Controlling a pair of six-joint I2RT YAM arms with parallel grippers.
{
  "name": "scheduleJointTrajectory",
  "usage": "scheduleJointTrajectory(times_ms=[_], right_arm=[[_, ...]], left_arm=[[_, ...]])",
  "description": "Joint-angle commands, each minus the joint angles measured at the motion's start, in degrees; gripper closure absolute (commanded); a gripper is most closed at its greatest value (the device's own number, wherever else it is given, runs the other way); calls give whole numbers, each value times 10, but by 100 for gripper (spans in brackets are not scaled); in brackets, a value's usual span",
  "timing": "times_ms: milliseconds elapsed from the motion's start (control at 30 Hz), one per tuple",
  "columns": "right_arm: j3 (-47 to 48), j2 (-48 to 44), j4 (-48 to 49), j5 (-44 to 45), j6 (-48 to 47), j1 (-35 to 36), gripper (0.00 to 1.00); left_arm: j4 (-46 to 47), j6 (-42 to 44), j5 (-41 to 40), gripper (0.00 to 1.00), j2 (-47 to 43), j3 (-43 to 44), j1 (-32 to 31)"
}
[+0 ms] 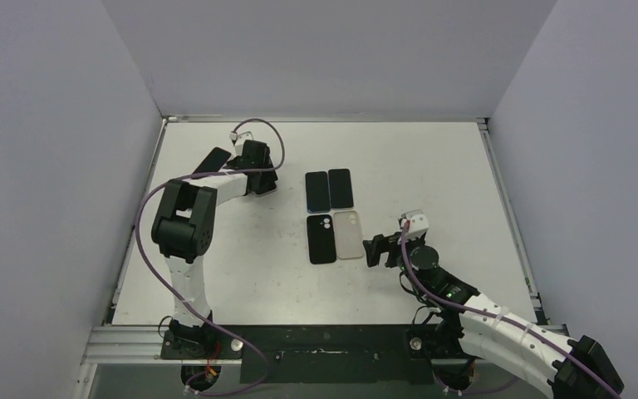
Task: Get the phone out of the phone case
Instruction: Pick up the phone at the center of the board.
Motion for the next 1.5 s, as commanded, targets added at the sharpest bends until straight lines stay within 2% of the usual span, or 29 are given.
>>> scheduleJointTrajectory(times_ms=[0, 167, 300, 333, 367, 433, 533, 667, 733, 1067, 1467], right_arm=[[46, -2, -17, -65, 25, -3, 0], [36, -49, 27, -159, 28, -1, 0], [28, -62, 49, -165, 42, 0, 0], [37, -56, 42, -165, 39, 1, 0], [45, -46, 33, -166, 37, 2, 0], [59, -27, 23, -168, 33, 3, 0], [62, -12, 28, -168, 34, 3, 0], [50, -17, 37, -149, 37, 3, 0], [45, -28, 32, -145, 34, 3, 0], [34, -42, 9, -106, -9, -2, 0], [19, -18, 29, -107, -42, -16, 0]], left_arm=[[-6, -10, 85, 53, -65, -82, 0], [36, -10, 142, 72, -144, -166, 0], [67, -10, 153, 73, -204, -234, 0], [68, -10, 151, 71, -213, -241, 1], [66, -9, 147, 64, -222, -243, 1], [60, -4, 125, 40, -233, -237, 0], [50, 7, 98, 18, -232, -209, -2], [22, 16, 52, 6, -206, -165, -14], [11, 17, 20, 3, -180, -132, -23], [-58, 0, -135, 3, -63, 2, -66], [-112, -14, -165, 3, 20, 85, -68]])
